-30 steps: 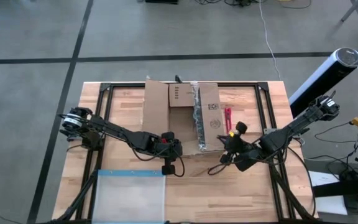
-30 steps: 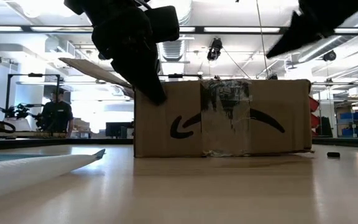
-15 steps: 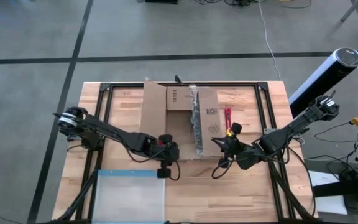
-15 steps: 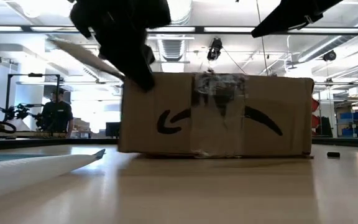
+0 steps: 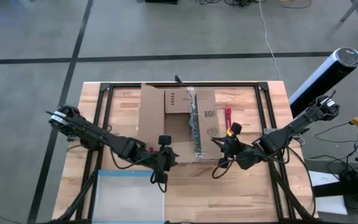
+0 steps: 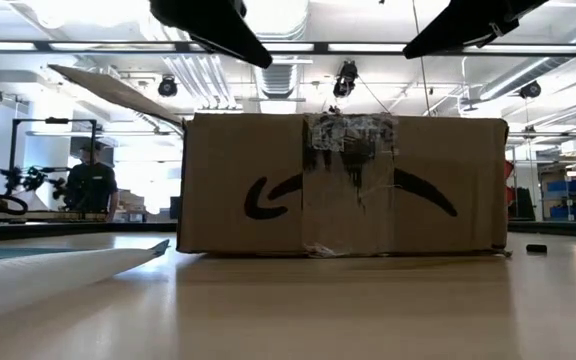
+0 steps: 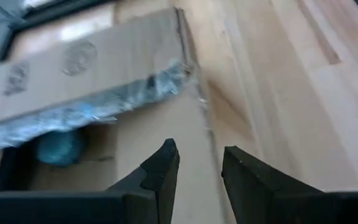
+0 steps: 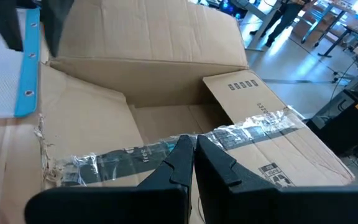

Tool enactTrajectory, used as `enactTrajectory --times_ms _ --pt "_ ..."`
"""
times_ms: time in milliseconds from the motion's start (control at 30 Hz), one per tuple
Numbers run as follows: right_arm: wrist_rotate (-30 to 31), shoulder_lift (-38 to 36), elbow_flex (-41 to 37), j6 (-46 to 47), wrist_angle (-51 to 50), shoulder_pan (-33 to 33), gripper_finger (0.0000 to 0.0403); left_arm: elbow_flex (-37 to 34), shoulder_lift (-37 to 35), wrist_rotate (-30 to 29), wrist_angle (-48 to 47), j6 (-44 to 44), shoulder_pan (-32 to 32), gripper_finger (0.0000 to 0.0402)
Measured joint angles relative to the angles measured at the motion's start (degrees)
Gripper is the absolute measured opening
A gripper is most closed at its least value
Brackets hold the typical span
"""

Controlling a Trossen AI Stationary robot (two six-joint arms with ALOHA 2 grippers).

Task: Unpack boxes
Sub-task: Break down the box using the red cutter

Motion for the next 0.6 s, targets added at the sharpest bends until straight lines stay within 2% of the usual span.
enactTrajectory --times_ms 333,433,500,600 --pt "0.0 0.0 0.0 -0.1 0.2 0.0 0.0000 0.0 0.5 -5.4 0.5 3.7 0.4 0.0125" --pt "0.0 0.0 0.0 -0.1 0.2 0.0 0.0000 -1.5 0.5 -7.7 5.6 5.7 1.6 0.0120" --pt "0.0 0.0 0.0 0.0 0.2 0.0 0.0000 -4.4 0.5 -5.2 12.6 10.0 3.5 0.0115" --pt "-0.5 0.0 0.0 0.0 0.2 0.0 0.0000 -8.7 0.6 3.9 22.9 14.2 7.3 0.0109"
